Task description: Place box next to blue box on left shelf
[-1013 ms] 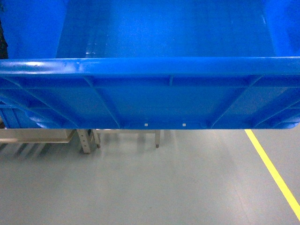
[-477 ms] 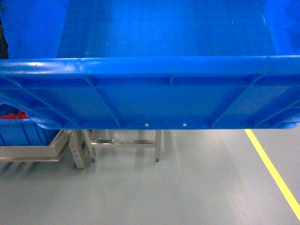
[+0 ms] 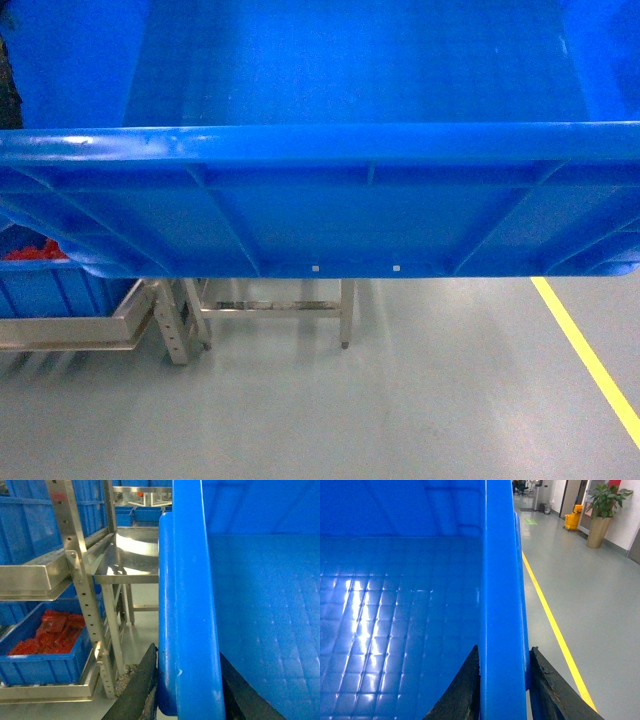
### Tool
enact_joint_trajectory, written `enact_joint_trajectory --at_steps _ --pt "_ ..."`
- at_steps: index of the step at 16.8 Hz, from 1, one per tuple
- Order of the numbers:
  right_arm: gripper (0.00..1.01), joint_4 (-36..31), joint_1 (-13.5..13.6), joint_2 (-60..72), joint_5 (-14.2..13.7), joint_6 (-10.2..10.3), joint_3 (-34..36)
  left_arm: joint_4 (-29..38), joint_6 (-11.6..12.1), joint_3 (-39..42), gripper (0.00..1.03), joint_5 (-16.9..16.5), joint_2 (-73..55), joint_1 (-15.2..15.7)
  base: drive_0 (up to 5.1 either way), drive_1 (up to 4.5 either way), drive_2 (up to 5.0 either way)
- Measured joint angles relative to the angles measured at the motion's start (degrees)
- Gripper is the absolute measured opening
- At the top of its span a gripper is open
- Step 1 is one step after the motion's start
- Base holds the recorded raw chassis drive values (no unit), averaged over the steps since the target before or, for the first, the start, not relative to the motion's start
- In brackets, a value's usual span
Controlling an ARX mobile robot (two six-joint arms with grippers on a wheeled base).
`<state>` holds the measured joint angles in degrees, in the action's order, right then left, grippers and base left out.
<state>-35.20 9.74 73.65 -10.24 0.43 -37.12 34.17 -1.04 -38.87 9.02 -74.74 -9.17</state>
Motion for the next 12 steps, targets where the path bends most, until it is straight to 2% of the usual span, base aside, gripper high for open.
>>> enact_joint_trajectory --at_steps 10,12 --pt "0.21 0.0 0.1 -0.1 0.1 0.0 0.0 0.1 0.0 0.0 0.2 0.0 0.0 0.2 0.0 4.32 -4.3" --pt "0.21 -0.3 0.1 -0.2 0.1 0.0 0.0 -0.1 -0.1 0.0 0.2 -0.1 0.0 0.2 -5.1 2.37 2.4"
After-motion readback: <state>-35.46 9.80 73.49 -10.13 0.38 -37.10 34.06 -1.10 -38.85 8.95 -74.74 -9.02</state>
